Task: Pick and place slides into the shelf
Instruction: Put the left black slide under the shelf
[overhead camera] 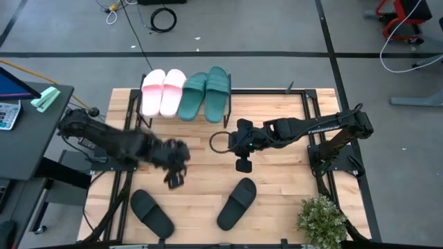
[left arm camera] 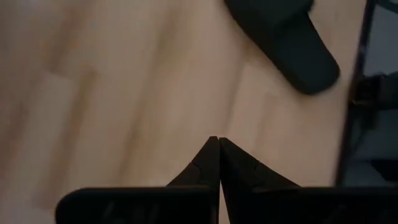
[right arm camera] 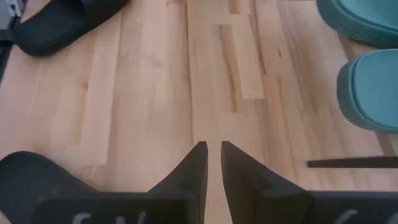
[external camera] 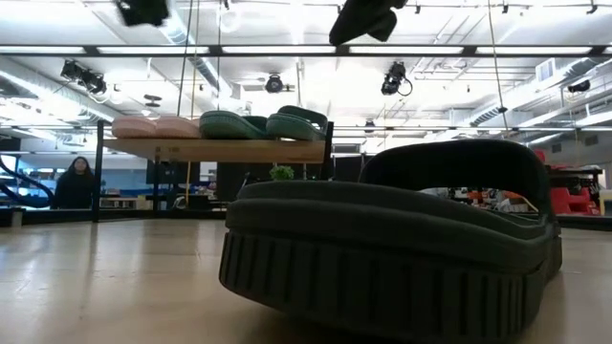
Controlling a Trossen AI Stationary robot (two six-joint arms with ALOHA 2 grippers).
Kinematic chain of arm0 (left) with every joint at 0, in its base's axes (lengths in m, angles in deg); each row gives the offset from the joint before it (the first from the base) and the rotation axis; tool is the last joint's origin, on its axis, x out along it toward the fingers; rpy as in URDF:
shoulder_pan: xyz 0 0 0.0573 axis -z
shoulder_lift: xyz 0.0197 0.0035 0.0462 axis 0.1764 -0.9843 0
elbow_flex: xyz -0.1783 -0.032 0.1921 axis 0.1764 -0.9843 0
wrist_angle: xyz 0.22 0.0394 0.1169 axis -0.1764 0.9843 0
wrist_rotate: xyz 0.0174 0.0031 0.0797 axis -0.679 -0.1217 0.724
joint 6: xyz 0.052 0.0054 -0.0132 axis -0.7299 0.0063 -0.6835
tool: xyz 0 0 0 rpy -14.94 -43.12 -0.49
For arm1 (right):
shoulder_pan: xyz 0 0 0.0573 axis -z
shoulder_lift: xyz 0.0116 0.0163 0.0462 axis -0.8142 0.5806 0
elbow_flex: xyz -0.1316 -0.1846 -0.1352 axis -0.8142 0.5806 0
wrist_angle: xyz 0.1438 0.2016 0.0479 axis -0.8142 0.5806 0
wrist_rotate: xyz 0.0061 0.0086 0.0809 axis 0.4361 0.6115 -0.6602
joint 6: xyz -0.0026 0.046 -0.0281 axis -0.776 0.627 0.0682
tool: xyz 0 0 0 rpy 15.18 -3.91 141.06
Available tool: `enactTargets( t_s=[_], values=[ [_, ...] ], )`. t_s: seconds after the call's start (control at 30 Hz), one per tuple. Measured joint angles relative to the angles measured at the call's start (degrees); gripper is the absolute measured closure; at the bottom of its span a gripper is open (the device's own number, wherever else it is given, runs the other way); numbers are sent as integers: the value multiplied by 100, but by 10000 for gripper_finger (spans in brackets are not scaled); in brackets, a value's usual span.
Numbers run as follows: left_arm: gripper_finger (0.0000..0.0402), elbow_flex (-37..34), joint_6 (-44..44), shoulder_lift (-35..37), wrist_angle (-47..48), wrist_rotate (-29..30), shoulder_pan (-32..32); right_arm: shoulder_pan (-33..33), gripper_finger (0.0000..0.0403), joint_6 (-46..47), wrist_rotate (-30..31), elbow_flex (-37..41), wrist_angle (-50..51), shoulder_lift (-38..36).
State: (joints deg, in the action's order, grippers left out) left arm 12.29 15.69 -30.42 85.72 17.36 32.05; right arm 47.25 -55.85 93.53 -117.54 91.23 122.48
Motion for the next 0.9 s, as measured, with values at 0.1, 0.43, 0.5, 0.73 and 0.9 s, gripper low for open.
enactTargets(
  t_s=[0.1,0.43,0.5,0.73,0.9],
  values=[
    [393,0,868,-275,-28,22,640,-124,351,4,207,0,-36,1],
    [332,-2,2203,-1536,177,-850,1729,-372,351,291,341,0,-56,1],
    [307,-2,2463,-1712,207,-1405,1816,-412,350,398,342,35,-101,1],
    [241,-2,3980,-2045,495,-2339,2129,-588,352,694,585,654,-538,1],
    [235,-2,5004,-2220,1043,-2323,2379,-620,352,898,591,1388,-1064,4]
  ],
)
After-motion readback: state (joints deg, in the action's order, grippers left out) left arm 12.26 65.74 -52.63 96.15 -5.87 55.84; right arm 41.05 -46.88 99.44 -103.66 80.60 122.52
